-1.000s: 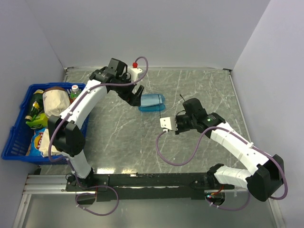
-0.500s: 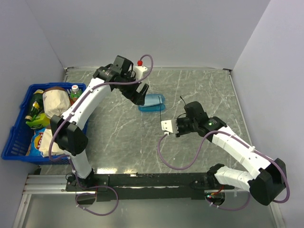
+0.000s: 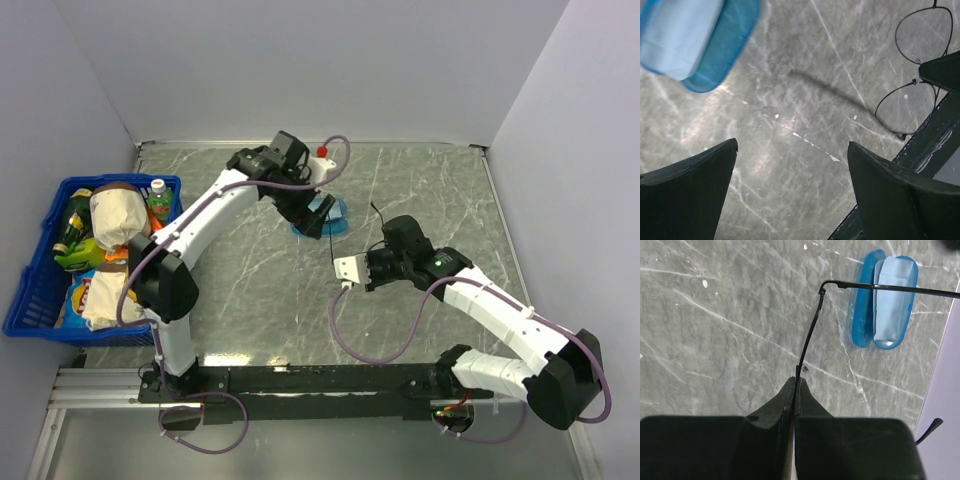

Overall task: Organize the sunglasses
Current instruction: Fold the left temple of the sunglasses with the sunglasses.

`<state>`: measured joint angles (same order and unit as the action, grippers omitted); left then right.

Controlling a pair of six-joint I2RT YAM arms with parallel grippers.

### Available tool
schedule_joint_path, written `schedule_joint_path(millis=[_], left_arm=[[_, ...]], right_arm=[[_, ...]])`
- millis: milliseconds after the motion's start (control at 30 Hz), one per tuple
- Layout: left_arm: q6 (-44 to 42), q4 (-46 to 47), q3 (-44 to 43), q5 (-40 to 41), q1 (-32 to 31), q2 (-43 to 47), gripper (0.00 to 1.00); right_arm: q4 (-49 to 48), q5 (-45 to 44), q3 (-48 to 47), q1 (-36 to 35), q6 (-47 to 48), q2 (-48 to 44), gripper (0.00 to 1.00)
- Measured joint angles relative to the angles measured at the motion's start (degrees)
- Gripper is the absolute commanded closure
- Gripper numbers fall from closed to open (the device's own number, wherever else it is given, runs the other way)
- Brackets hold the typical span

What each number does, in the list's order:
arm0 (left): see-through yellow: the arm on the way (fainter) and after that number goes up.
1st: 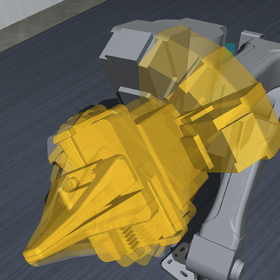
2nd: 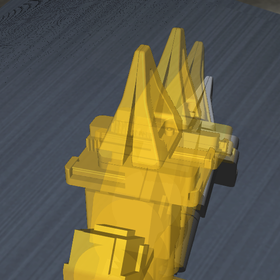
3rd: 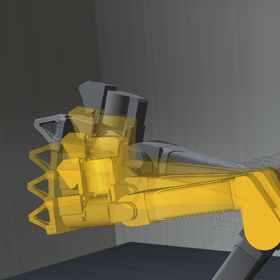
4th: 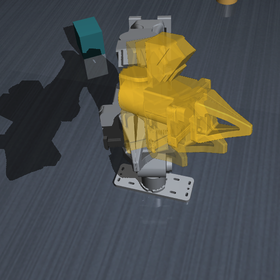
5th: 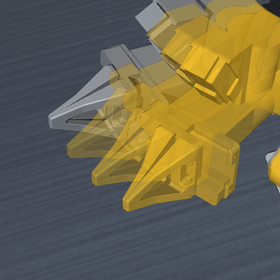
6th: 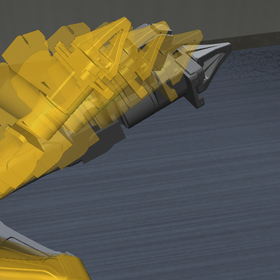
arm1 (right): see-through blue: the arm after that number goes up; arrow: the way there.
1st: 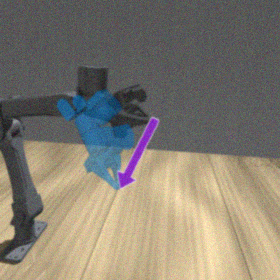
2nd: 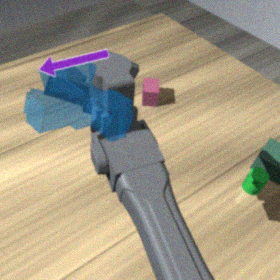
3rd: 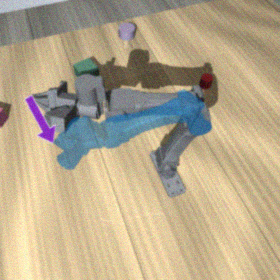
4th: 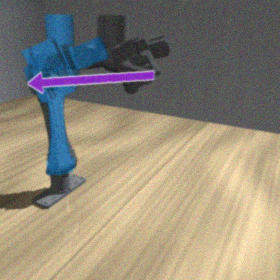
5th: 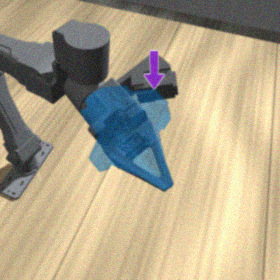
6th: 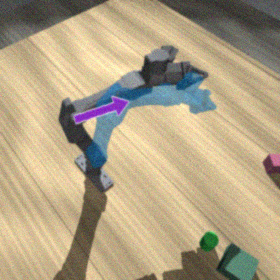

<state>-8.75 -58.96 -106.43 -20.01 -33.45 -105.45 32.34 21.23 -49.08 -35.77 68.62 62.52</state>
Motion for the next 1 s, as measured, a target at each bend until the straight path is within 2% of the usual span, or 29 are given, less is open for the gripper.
schedule_joint_path(millis=[300, 1000], left_arm=[[-0.02, -0.92, -0.09, 0.46, -3.30, -3.87, 0.03], [-0.02, -0.94, -0.09, 0.81, -3.78, -4.72, 0.04]], right_arm=[[-1.46, -0.87, 0.11, -1.11, 0.00, 0.70, 1.00], [-2.49, -1.33, 1.84, -2.25, 0.28, 2.10, 1.00]])
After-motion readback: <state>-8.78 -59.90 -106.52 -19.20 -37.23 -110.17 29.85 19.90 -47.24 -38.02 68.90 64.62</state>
